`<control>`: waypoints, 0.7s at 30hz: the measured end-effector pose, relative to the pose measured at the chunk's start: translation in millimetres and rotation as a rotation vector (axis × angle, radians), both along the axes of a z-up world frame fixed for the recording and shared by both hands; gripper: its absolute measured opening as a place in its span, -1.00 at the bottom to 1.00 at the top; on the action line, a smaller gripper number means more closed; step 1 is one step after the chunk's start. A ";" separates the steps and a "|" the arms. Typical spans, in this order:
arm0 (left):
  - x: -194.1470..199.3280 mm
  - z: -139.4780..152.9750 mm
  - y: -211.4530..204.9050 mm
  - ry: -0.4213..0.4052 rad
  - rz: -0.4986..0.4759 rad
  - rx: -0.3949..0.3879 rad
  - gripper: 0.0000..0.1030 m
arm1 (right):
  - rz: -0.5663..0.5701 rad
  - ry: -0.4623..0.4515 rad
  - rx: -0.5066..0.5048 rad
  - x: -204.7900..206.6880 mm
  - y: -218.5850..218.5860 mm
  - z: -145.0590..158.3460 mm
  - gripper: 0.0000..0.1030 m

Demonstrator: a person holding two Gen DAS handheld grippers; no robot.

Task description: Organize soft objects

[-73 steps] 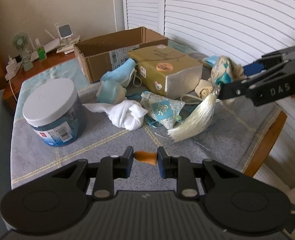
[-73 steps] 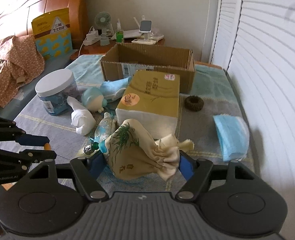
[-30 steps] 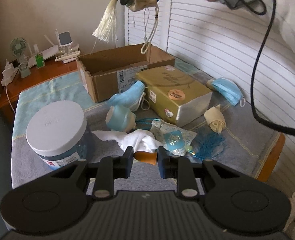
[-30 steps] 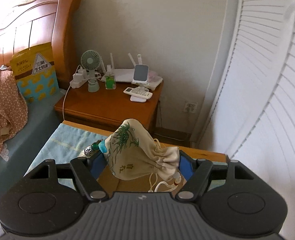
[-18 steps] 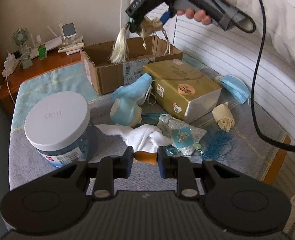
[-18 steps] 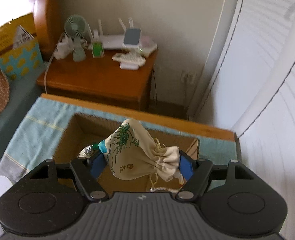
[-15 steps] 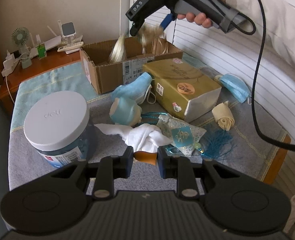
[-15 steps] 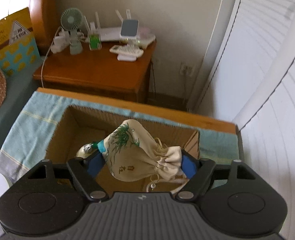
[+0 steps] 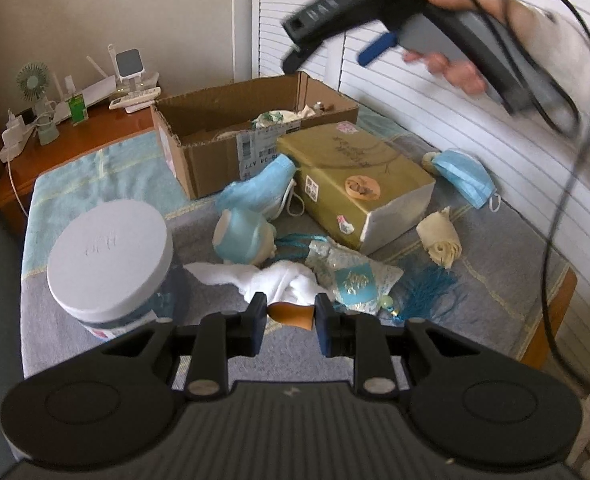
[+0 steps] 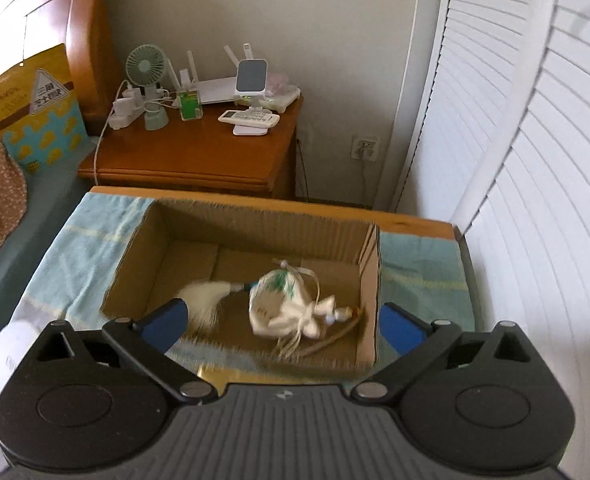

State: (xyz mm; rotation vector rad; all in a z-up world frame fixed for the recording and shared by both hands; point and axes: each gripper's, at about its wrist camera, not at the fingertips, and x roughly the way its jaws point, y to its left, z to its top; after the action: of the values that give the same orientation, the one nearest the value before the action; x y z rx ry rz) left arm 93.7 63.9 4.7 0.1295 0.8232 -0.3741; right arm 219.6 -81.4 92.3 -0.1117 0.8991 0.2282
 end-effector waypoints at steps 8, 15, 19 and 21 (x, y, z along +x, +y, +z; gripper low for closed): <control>26.9 24.6 -2.9 -0.023 0.007 0.015 -0.53 | -0.054 -0.095 0.025 -69.9 -16.5 -13.3 1.00; 78.6 52.2 -5.1 -0.036 0.012 -0.013 -0.53 | -0.089 -0.138 0.054 -115.9 -33.0 -24.1 1.00; 93.0 58.8 -15.6 -0.058 0.001 0.011 -0.51 | -0.111 -0.132 0.045 -127.2 -41.4 -28.4 1.00; 96.6 61.3 -21.0 -0.057 -0.006 0.014 -0.51 | -0.113 -0.129 0.045 -129.9 -45.7 -29.4 1.00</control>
State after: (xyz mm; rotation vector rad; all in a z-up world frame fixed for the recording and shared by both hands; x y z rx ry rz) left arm 190.3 43.0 66.0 0.1556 0.7695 -0.3690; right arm 89.6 -127.1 62.9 -0.0327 0.7684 0.1341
